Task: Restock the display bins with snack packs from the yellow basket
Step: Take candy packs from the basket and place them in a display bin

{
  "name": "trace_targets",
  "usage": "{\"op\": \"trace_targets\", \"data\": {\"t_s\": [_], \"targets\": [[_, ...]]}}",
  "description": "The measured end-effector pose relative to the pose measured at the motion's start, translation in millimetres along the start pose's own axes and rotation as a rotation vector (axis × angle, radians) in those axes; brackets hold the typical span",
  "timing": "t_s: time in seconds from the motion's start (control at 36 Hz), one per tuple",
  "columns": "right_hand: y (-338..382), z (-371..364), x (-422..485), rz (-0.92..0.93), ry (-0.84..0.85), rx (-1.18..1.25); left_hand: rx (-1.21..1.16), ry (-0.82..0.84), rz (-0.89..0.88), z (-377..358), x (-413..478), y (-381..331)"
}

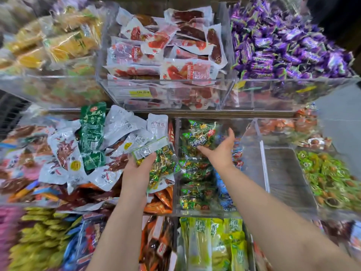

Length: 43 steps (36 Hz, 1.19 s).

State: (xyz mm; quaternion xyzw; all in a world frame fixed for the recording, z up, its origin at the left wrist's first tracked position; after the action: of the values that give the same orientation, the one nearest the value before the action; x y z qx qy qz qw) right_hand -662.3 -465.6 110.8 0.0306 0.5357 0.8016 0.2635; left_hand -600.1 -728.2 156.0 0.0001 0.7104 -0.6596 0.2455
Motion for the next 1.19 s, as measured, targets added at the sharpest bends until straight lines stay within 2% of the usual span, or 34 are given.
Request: {"op": "trace_targets", "data": {"t_s": [0.06, 0.17, 0.31, 0.47, 0.61, 0.69, 0.78, 0.83, 0.97, 1.19], "targets": [[-10, -7, 3, -0.058, 0.103, 0.038, -0.006, -0.001, 0.004, -1, 1, 0], [0, -10, 9, 0.077, 0.095, 0.037, -0.006, -0.009, 0.009, -2, 1, -3], [14, -17, 19, 0.142, 0.226, -0.098, 0.004, -0.022, 0.005, -4, 0, -6], [7, -1, 23, 0.139, -0.042, -0.027, 0.017, -0.006, 0.023, -3, 2, -4], [9, -23, 11, 0.168, 0.019, -0.124, 0.045, 0.014, 0.025, -2, 5, -3], [20, -28, 5, 0.220, -0.064, -0.186, 0.051, -0.001, 0.026, -3, 5, -4], [22, -25, 5, 0.126, -0.219, -0.049, 0.063, -0.002, 0.026, -1, 8, -1], [20, -30, 6, 0.052, -0.247, -0.011, 0.068, 0.006, 0.028, -1, 8, -1], [15, -48, 13, -0.021, -0.118, -0.029, 0.060, 0.004, 0.020, 0, 9, -1], [16, -43, 21, -0.029, 0.077, -0.299, 0.000, 0.007, 0.012, -3, 7, -1]]}}
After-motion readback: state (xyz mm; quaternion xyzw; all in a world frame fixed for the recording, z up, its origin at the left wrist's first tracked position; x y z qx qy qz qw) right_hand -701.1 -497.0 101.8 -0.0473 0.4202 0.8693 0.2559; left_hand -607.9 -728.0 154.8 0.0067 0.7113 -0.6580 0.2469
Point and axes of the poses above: each hand's wrist, its own x-axis towards the middle knuckle, its own z-axis out of the back of the hand, y = z × x, the point moved 6 cm from there along x, towards the middle knuckle, and after that the axes turned 5 degrees about -z, right-handed, at the moved point
